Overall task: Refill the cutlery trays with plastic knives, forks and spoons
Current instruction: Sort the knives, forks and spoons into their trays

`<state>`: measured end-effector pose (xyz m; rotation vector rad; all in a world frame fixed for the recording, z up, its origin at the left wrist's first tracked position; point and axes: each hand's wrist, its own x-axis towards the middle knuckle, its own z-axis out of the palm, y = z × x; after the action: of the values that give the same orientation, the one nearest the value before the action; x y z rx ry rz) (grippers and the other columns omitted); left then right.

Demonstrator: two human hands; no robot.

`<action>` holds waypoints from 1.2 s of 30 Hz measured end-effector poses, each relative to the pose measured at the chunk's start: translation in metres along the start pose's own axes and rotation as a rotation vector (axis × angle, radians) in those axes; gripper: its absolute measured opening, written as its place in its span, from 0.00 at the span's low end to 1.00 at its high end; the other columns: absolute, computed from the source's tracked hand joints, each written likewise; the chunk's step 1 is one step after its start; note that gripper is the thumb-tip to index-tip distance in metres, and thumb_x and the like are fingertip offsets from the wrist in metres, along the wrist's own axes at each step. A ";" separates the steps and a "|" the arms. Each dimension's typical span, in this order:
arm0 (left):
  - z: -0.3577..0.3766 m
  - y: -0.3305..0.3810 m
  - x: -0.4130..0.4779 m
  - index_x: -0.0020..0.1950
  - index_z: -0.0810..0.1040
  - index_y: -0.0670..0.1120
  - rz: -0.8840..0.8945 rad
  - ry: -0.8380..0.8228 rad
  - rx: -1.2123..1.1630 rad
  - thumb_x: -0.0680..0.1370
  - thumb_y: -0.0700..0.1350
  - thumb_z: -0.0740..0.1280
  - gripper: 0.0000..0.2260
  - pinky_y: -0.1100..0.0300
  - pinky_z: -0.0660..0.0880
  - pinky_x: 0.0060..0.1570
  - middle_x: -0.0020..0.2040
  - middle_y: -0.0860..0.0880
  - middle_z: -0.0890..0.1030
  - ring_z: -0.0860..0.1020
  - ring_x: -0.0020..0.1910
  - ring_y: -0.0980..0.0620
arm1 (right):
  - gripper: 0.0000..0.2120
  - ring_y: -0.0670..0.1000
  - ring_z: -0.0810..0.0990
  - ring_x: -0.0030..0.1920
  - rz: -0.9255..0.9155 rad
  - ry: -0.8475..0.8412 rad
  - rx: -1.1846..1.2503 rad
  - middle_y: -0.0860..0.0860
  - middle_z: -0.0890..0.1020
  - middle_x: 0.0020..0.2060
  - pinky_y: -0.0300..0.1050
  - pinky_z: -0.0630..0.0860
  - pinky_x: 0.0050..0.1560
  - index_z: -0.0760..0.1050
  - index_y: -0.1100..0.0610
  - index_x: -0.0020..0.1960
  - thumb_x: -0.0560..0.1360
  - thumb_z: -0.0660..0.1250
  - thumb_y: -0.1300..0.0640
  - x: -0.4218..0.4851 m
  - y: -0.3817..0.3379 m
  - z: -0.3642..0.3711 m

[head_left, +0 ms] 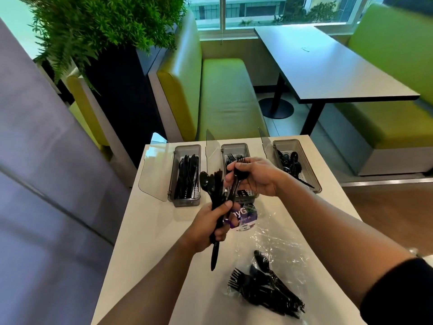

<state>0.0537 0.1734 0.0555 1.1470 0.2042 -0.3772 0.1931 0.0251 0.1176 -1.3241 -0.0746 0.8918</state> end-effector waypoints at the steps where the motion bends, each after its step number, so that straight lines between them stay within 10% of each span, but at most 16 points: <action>1: -0.001 0.000 0.001 0.55 0.80 0.41 0.014 0.029 -0.009 0.83 0.48 0.63 0.11 0.64 0.60 0.21 0.38 0.42 0.79 0.64 0.21 0.56 | 0.12 0.64 0.85 0.50 -0.005 -0.003 0.003 0.63 0.84 0.44 0.58 0.80 0.58 0.74 0.65 0.60 0.85 0.55 0.61 0.000 0.002 0.000; 10: -0.003 -0.005 0.016 0.51 0.79 0.44 0.082 0.131 -0.045 0.83 0.45 0.63 0.07 0.63 0.61 0.23 0.34 0.46 0.75 0.65 0.23 0.55 | 0.12 0.56 0.85 0.43 0.012 -0.052 0.244 0.61 0.84 0.49 0.45 0.81 0.34 0.76 0.61 0.58 0.84 0.61 0.54 0.008 0.044 0.012; 15: -0.010 -0.010 0.022 0.54 0.79 0.40 0.056 0.172 0.006 0.83 0.45 0.63 0.09 0.62 0.62 0.24 0.39 0.42 0.81 0.66 0.23 0.53 | 0.12 0.61 0.84 0.55 -0.013 0.015 0.173 0.63 0.85 0.52 0.54 0.79 0.47 0.76 0.58 0.49 0.84 0.60 0.52 0.028 0.043 0.006; 20: -0.013 -0.008 0.027 0.50 0.79 0.39 0.015 0.231 0.067 0.83 0.47 0.65 0.12 0.60 0.60 0.26 0.34 0.43 0.75 0.65 0.24 0.52 | 0.14 0.51 0.76 0.30 -0.078 0.245 0.275 0.51 0.74 0.28 0.48 0.76 0.36 0.72 0.56 0.42 0.84 0.60 0.50 0.056 0.001 -0.009; 26: -0.016 -0.003 0.030 0.45 0.73 0.45 -0.034 0.196 -0.002 0.82 0.57 0.63 0.16 0.60 0.58 0.26 0.32 0.48 0.66 0.62 0.25 0.54 | 0.07 0.44 0.67 0.23 0.079 0.450 -0.026 0.48 0.71 0.28 0.38 0.68 0.22 0.73 0.56 0.48 0.81 0.67 0.54 0.091 0.003 -0.037; 36: -0.020 -0.003 0.030 0.52 0.72 0.44 -0.043 0.198 -0.049 0.82 0.61 0.58 0.20 0.62 0.61 0.25 0.33 0.48 0.70 0.65 0.26 0.54 | 0.16 0.53 0.85 0.46 0.057 0.485 -0.238 0.56 0.83 0.51 0.47 0.81 0.38 0.72 0.58 0.67 0.81 0.67 0.55 0.087 0.039 -0.030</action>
<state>0.0804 0.1853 0.0339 1.1325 0.4100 -0.2953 0.2473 0.0516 0.0381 -1.7415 0.2424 0.6007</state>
